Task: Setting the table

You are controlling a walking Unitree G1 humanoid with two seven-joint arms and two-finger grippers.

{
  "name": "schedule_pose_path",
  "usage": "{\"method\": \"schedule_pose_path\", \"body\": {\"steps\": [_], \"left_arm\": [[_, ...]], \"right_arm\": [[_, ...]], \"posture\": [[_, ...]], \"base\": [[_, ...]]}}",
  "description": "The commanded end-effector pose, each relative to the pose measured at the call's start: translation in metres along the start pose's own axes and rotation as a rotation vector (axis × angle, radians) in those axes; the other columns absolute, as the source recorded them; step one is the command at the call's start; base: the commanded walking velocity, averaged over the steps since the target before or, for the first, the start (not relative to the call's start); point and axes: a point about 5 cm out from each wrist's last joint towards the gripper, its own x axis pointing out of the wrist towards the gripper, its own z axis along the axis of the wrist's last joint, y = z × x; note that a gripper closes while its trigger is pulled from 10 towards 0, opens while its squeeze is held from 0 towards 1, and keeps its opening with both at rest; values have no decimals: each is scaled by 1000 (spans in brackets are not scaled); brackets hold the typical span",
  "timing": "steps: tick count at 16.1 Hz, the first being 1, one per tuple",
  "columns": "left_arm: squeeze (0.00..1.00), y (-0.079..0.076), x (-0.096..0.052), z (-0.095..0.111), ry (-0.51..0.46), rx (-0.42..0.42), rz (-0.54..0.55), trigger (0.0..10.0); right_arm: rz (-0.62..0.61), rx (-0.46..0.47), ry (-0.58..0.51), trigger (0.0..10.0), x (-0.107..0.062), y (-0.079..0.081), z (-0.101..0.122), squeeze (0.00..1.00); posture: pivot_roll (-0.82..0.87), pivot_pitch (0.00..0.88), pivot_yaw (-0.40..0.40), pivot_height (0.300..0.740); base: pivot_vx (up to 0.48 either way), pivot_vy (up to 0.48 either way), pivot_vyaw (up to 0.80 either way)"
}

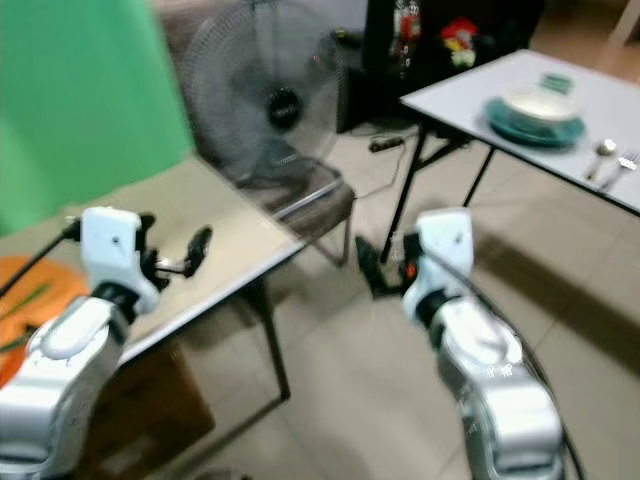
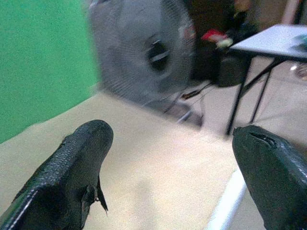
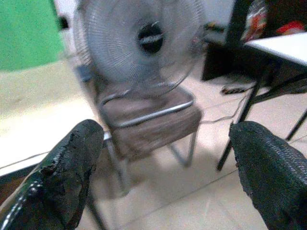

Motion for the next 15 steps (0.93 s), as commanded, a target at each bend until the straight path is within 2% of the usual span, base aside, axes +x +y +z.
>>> {"method": "schedule_pose_path", "body": {"steps": [1, 3, 5, 8, 15], "left_arm": [[0, 2, -2, 3, -5, -3, 5, 10000], [0, 2, -4, 4, -3, 11, 11, 10000], [0, 3, -4, 11, -32, 40, 19, 10000], [0, 6, -1, 17, -51, 49, 43, 10000], [0, 4, 3, 20, -64, 50, 30, 10000]], "right_arm": [[15, -16, -30, 10000, 1, 2, 6, 0], [27, -14, -25, 10000, 4, 2, 3, 0], [65, -15, -31, 10000, 9, 5, 2, 0], [77, -16, -53, 10000, 16, 7, 7, 0], [75, -4, -68, 10000, 19, 1, 7, 0]], "posture": [[121, 0, 14, 740], [141, 0, 5, 740], [153, 0, 2, 740], [156, 0, 3, 740], [151, 0, 13, 740]], "base": [[0, 319, 800], [0, 317, 800], [0, 0, 800], [0, -480, 800], [0, -480, 800]]}}
